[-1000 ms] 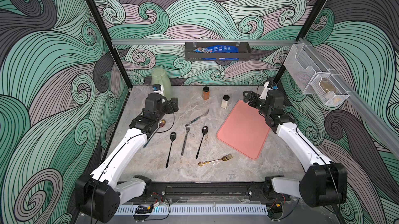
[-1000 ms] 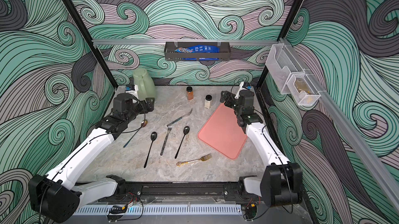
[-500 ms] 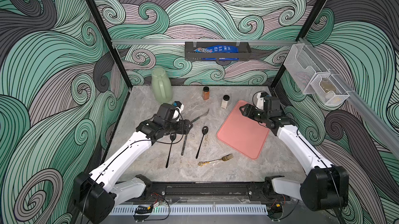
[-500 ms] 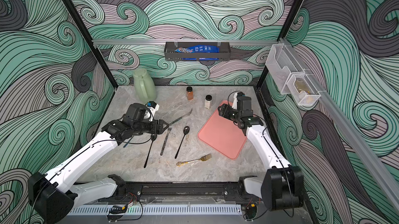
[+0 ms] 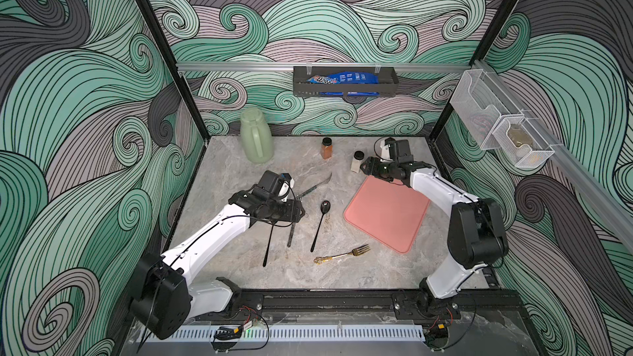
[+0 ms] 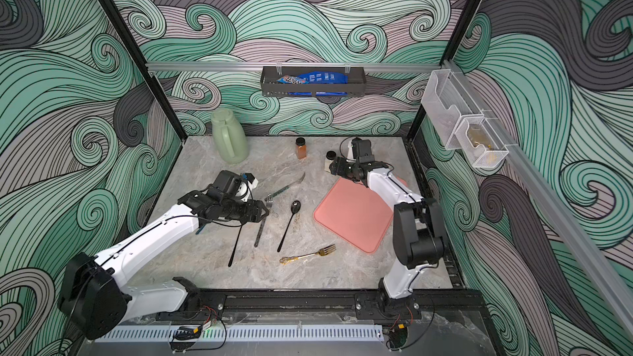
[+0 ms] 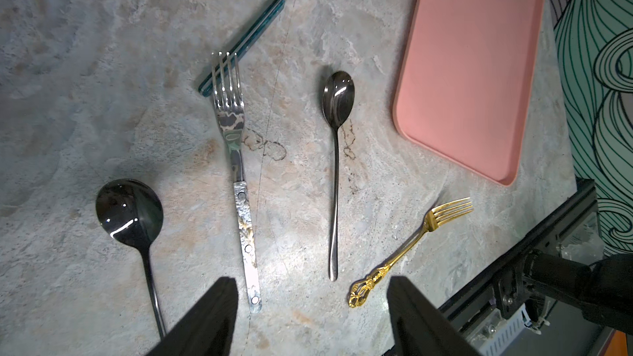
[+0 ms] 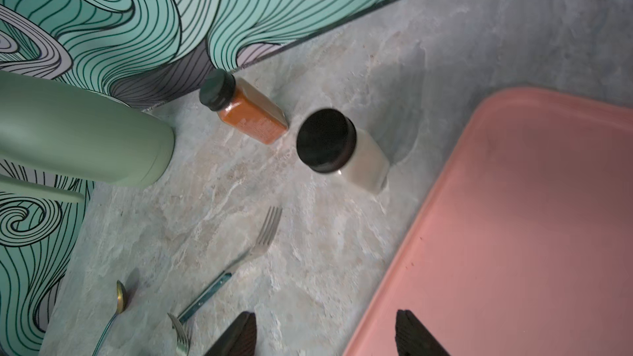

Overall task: Set the spoon and fork side by side
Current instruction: Move the distractor to the center of the board.

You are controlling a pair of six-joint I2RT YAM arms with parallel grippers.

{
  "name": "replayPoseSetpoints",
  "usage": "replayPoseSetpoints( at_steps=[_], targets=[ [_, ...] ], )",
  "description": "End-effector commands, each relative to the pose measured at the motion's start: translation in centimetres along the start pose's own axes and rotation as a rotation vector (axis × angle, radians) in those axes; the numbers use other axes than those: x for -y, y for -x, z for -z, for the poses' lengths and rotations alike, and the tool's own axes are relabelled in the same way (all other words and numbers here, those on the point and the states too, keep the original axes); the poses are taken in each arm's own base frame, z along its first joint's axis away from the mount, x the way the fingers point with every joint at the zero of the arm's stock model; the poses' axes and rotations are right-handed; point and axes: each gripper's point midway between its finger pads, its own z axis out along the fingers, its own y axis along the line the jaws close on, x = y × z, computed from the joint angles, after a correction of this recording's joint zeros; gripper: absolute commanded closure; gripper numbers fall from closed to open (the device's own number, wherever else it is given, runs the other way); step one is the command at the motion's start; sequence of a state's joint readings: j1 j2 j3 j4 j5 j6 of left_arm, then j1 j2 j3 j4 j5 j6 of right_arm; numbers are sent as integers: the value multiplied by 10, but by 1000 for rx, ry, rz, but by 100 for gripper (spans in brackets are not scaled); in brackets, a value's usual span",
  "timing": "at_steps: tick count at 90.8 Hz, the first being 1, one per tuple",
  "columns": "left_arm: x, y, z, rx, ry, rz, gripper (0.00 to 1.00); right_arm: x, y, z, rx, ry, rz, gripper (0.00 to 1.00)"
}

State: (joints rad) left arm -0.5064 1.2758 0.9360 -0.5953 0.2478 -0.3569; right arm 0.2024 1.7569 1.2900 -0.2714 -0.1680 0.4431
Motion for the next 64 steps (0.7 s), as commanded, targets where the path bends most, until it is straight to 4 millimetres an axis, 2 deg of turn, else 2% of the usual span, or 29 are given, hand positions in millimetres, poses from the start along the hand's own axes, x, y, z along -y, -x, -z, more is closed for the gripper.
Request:
replayPoseSetpoints(
  at_steps=[1, 9, 18, 43, 64],
  targets=[
    [3, 2, -3, -24, -1, 6, 28, -10, 15, -18, 18, -28, 67, 31],
    [2, 3, -6, -37, 7, 11, 29, -9, 16, -36, -12, -45, 73, 42],
    [-1, 2, -9, -46, 16, 14, 29, -7, 16, -46, -30, -55, 68, 48],
    [-5, 2, -10, -40, 35, 15, 29, -9, 16, -62, -31, -34, 69, 51],
    [-7, 1, -8, -34, 49, 22, 28, -5, 28, -79, -31, -36, 69, 54]
  ],
)
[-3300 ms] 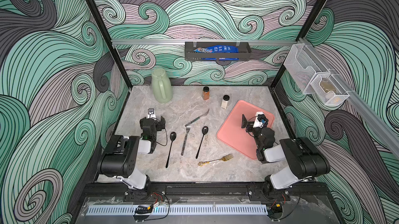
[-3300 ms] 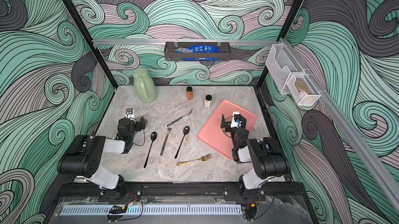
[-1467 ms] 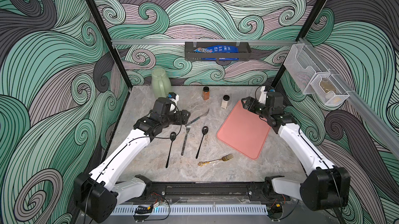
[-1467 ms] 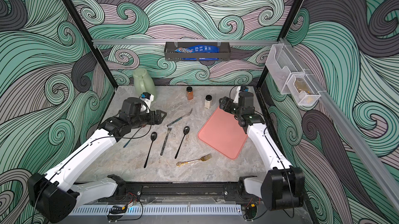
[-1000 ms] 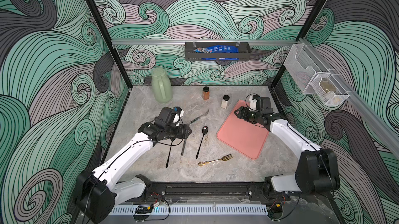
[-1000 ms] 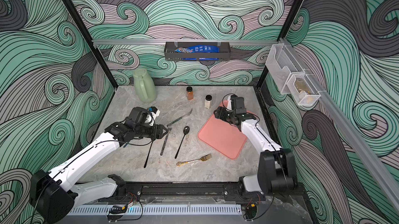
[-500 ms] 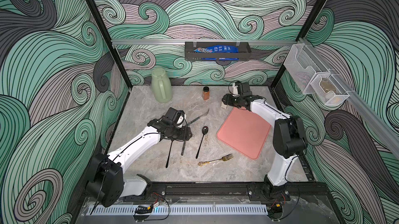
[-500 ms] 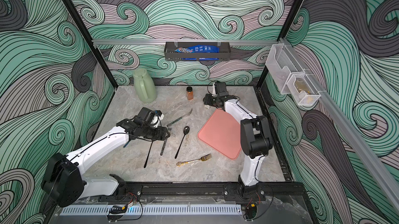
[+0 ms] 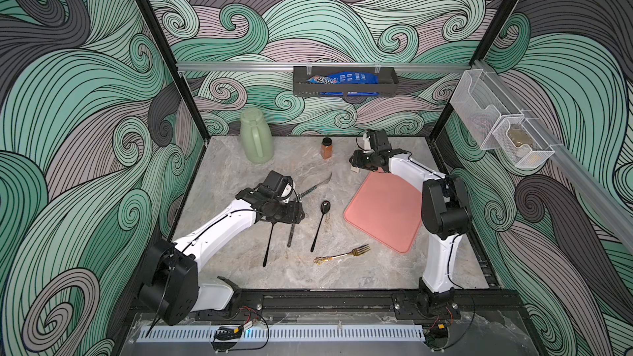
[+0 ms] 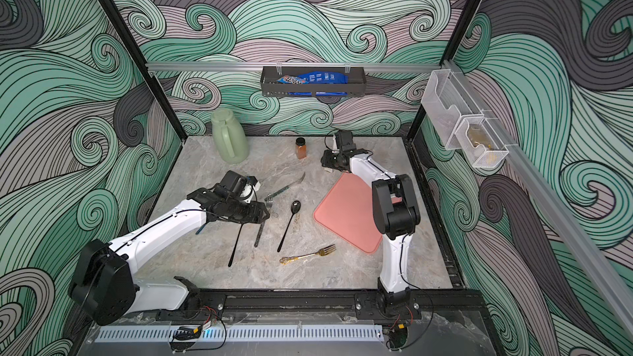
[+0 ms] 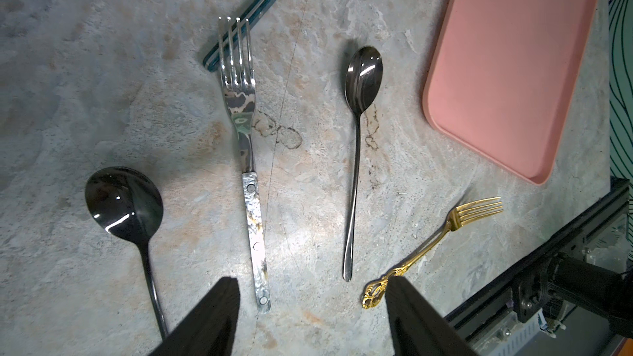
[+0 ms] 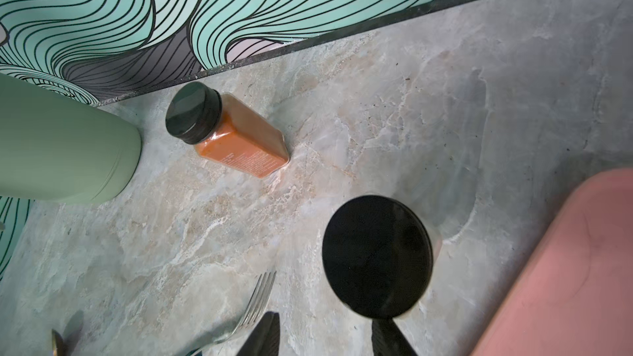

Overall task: Set the spoon and fork side by side
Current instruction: Move the distractor to the center of the board.

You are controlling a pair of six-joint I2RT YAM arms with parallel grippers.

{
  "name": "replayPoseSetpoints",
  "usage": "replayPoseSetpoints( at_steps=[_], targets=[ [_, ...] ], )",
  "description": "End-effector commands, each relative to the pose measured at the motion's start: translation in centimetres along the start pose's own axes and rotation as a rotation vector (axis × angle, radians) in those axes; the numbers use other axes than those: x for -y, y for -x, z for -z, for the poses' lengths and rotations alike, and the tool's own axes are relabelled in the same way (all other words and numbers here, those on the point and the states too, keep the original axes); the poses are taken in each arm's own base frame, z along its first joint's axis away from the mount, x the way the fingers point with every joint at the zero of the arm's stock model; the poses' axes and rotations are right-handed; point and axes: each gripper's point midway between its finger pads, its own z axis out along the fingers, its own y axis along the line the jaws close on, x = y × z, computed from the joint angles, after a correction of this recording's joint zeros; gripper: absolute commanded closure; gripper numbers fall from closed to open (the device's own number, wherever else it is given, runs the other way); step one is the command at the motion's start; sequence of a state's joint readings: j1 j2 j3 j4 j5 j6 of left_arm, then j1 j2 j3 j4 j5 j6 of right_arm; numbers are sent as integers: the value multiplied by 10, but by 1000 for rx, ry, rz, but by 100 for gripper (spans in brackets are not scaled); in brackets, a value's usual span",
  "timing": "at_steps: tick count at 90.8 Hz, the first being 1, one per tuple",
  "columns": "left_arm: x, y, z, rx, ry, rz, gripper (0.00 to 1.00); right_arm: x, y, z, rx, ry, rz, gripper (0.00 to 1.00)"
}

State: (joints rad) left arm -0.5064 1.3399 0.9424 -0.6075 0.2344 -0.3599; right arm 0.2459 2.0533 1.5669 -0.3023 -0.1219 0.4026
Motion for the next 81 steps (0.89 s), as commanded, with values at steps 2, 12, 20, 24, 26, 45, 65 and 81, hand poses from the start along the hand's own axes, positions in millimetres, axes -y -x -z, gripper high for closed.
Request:
replayPoseSetpoints(
  at_steps=[2, 12, 20, 24, 26, 45, 65, 81],
  targets=[
    [1, 7, 8, 24, 15, 5, 28, 1, 15, -4, 19, 3, 10, 54],
    [-2, 6, 6, 18, 28, 13, 28, 9, 17, -20, 12, -4, 8, 55],
    [-3, 6, 4, 8, 35, 16, 28, 12, 19, -28, 7, -5, 10, 55],
    [-3, 6, 4, 9, 39, 15, 29, 14, 22, -31, 14, -5, 16, 55],
    [-3, 6, 3, 9, 39, 15, 29, 14, 23, -33, 18, -3, 19, 54],
    [-7, 6, -4, -4, 56, 24, 31, 20, 34, -38, 18, 6, 15, 55],
    [-6, 7, -12, -13, 55, 21, 39, 8, 30, 0, 18, 27, 15, 54],
    [2, 6, -12, -7, 38, 21, 42, 13, 6, 44, 18, -12, -31, 52]
  ],
)
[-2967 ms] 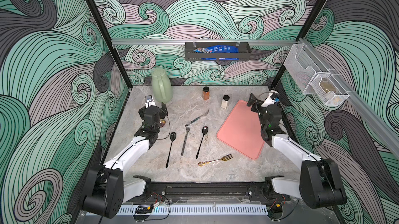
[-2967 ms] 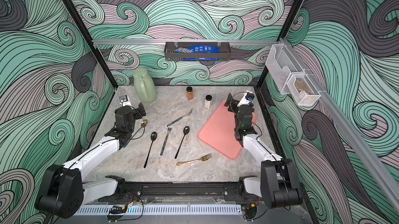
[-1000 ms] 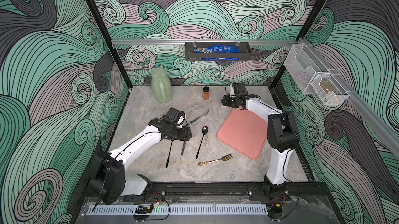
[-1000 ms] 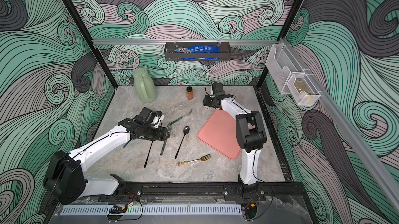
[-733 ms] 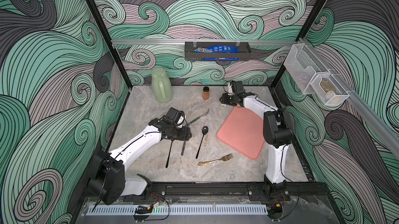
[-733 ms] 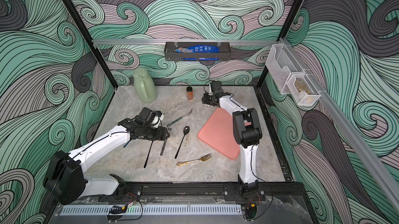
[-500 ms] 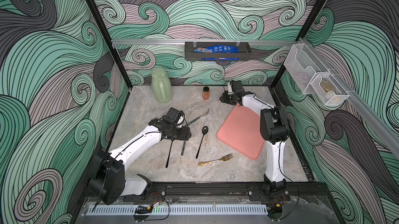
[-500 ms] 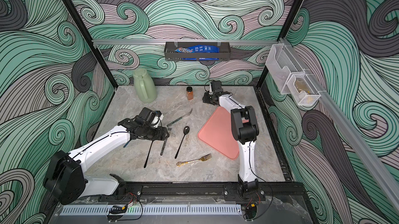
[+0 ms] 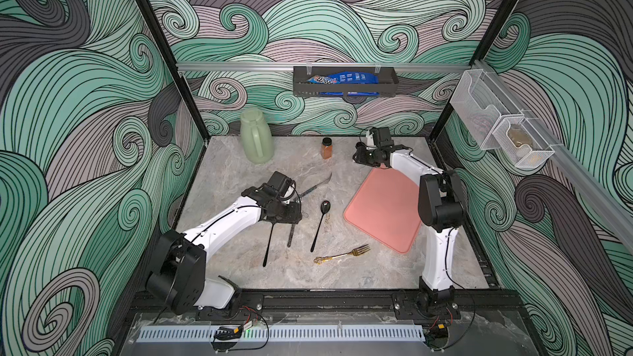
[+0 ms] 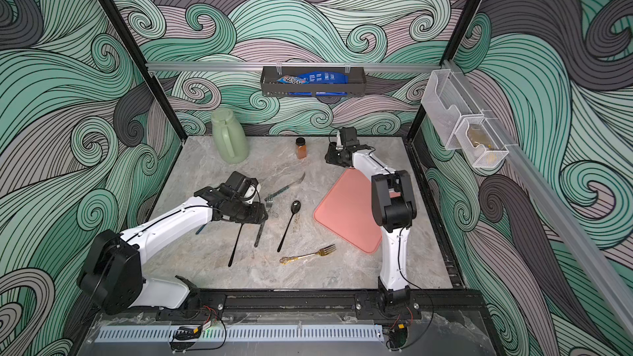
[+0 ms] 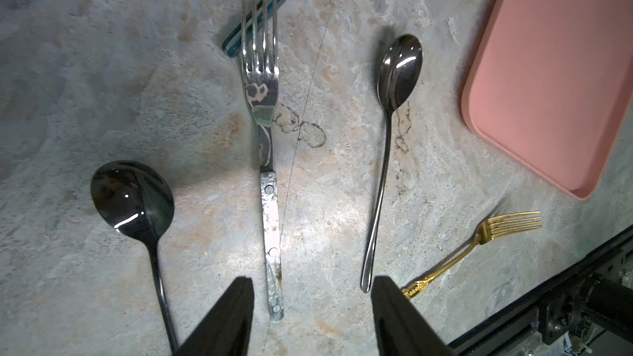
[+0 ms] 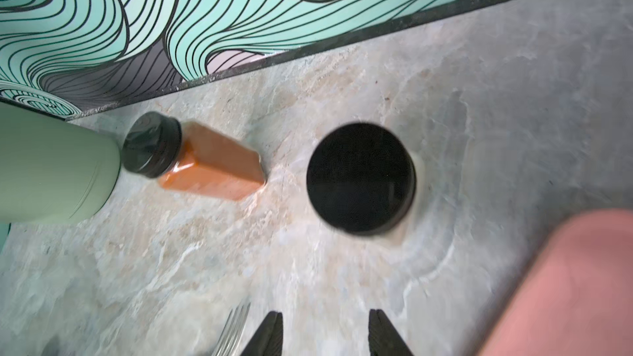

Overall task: Set the spoon and fork side by side
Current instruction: Move the distractor to the center of the board, then adjust the tray at the center of the board.

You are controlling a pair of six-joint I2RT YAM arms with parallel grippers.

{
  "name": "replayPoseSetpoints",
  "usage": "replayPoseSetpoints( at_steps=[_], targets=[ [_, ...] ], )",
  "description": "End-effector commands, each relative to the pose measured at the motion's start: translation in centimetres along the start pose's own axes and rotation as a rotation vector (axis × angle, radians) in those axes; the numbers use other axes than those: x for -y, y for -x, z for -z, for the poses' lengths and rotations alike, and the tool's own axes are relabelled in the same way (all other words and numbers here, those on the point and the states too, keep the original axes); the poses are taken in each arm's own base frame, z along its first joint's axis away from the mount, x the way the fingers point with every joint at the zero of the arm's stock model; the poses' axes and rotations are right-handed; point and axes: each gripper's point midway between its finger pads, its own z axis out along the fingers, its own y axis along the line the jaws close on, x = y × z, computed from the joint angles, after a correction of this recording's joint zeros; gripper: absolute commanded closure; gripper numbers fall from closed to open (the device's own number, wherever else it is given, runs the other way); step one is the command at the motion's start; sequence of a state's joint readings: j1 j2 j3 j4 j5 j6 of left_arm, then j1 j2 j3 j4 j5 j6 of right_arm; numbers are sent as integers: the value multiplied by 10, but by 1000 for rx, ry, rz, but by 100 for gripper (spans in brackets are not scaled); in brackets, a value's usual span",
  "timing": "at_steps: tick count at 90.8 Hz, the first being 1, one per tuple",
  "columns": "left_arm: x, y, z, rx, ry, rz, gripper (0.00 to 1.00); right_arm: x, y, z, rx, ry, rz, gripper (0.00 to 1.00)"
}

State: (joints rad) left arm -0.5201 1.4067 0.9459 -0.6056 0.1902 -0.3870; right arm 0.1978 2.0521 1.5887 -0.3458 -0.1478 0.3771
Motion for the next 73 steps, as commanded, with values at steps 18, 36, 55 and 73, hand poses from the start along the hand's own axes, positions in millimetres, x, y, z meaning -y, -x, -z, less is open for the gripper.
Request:
replayPoseSetpoints(
  at_steps=[18, 36, 55, 73],
  targets=[
    [23, 4, 10, 44, -45, -20, 42, 9, -47, 52, -33, -34, -52, 48],
    [38, -8, 15, 58, -77, -40, 43, 1, -94, 78, -93, 5, -25, 50],
    [38, -22, 20, 68, -94, -34, 43, -35, -168, 108, -205, 30, 117, 49],
    [35, -31, 27, 81, -104, -27, 43, -47, -228, 105, -286, 54, 192, 43]
  ],
)
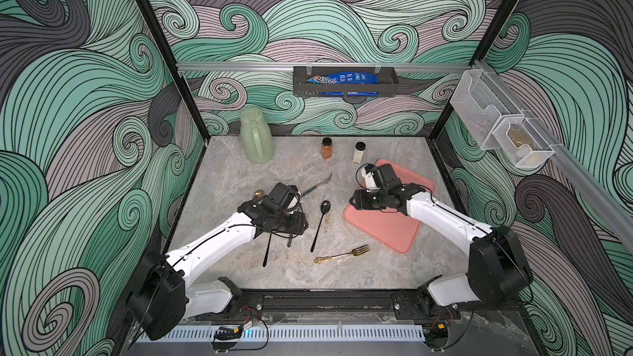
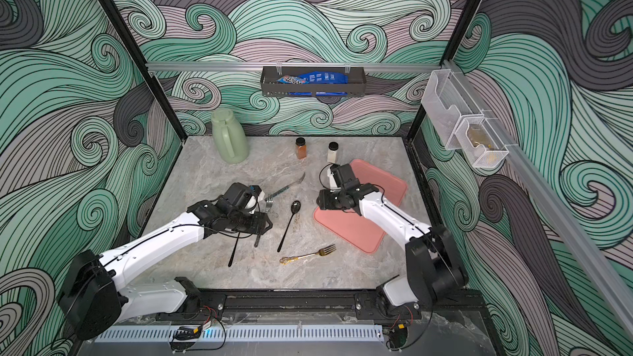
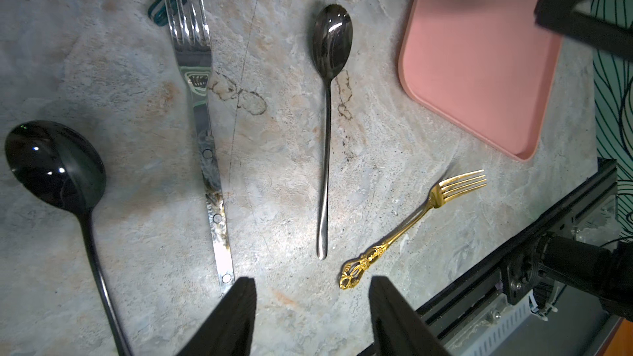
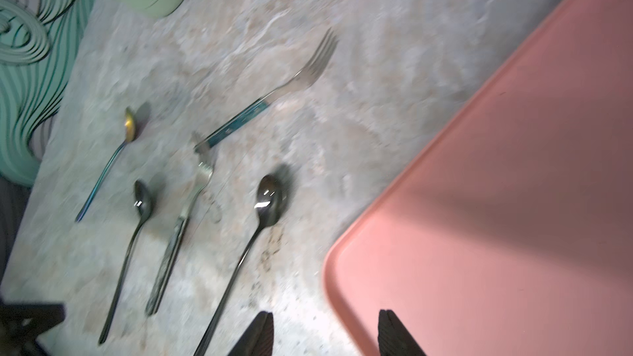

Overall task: Set the spoon and fork side by side
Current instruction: Adjust the tray at the center of the board.

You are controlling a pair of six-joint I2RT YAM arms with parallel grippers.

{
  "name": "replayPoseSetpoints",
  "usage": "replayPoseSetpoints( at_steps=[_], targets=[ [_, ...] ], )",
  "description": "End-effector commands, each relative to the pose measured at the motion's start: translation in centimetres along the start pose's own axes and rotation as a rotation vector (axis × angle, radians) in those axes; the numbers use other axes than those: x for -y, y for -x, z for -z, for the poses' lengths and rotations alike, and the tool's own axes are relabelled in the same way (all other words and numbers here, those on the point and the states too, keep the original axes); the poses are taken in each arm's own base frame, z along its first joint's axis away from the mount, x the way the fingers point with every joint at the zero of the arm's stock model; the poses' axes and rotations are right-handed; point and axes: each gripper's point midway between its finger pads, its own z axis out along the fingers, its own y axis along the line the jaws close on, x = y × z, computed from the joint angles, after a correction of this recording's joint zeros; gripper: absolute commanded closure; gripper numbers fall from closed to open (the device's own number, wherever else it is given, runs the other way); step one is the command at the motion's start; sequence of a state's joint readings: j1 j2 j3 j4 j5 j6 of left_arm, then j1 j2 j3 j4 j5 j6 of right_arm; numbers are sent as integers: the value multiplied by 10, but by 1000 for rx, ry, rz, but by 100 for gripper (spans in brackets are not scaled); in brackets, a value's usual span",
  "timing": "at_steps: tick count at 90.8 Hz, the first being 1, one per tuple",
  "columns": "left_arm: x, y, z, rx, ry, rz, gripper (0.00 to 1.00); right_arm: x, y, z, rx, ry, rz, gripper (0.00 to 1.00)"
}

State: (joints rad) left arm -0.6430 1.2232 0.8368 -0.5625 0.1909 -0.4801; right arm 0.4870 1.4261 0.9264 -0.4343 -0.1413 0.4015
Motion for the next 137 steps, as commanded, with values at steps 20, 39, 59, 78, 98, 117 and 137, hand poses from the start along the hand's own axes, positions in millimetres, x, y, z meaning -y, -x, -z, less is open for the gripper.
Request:
replayPoseSetpoints(
  at_steps=[20, 39, 59, 78, 98, 117, 137],
  targets=[
    [-1, -11, 8, 15, -13, 13, 43, 13, -54, -32, -124, -93, 67, 39],
    [-2, -12, 8, 18, -15, 10, 43, 32, -71, -55, -192, -177, 82, 40],
    [-1, -10, 8, 20, -20, 10, 43, 27, -72, -71, -211, -171, 60, 56],
    [-3, -12, 7, 12, -6, 5, 42, 0, -52, -97, -202, -106, -2, 69],
    [-4, -11, 11, 31, -5, 5, 41, -20, -21, -130, -194, -85, -50, 83],
    [-7, -13, 6, 21, 6, 4, 41, -48, 11, -153, -154, -21, -129, 92],
    [-10, -16, -1, 14, 11, 33, 41, -82, 52, -165, -67, 93, -257, 87]
  ],
)
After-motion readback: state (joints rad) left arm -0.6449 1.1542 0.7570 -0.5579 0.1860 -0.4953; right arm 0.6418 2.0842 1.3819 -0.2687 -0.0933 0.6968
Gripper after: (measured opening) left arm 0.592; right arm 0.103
